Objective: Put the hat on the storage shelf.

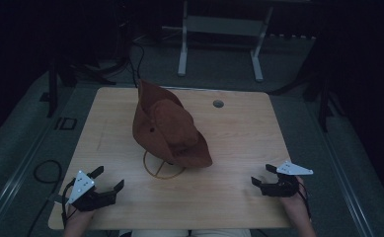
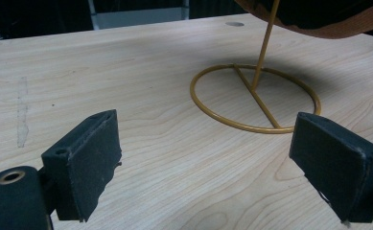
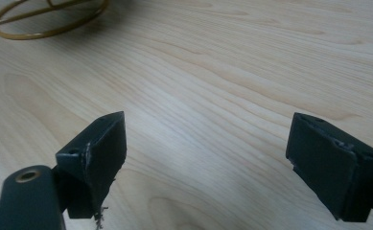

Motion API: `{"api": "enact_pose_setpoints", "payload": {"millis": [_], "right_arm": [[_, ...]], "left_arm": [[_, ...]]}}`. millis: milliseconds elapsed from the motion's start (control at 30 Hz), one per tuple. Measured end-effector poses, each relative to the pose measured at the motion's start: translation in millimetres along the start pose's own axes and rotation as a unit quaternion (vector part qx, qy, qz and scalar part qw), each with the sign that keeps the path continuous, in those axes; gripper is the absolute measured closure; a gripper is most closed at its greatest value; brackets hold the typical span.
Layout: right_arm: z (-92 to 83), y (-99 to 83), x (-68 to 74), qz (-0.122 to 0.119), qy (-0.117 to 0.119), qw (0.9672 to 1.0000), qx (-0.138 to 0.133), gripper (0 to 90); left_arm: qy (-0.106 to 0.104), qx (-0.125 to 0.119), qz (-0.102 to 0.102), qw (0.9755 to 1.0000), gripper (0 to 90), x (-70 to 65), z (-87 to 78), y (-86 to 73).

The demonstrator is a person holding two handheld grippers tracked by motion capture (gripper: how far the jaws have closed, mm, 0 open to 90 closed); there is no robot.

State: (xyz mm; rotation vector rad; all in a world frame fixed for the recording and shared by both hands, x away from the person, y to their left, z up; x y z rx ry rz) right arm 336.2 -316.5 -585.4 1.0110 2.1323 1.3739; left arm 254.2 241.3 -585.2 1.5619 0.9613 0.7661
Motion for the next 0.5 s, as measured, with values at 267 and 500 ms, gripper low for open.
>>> {"api": "enact_pose_setpoints", "payload": {"millis": [267,500], "right_arm": [[1.8,-1.5,-0.6,-0.005,-0.007,0.9999,0.006,13.9],[1.3,-1.0,-0.9,-0.003,-0.006,1.0000,0.001,13.8]], "left_arm": [[0.002,0.001,0.003,1.0000,11.2,-0.4,-0.1,-0.5],[0.003,-0.002,0.004,1.0000,11.2,-0.1,-0.4,0.0]]}}
Point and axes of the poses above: each handheld gripper's, and its own axes: z roughly forward along the jaws, y roughly out of its top, x roughly to its left, the point moved 4 cm from there along z, roughly forward along the jaws, and after that the axes turned 6 degrees about -x, right-handed, at the moved point
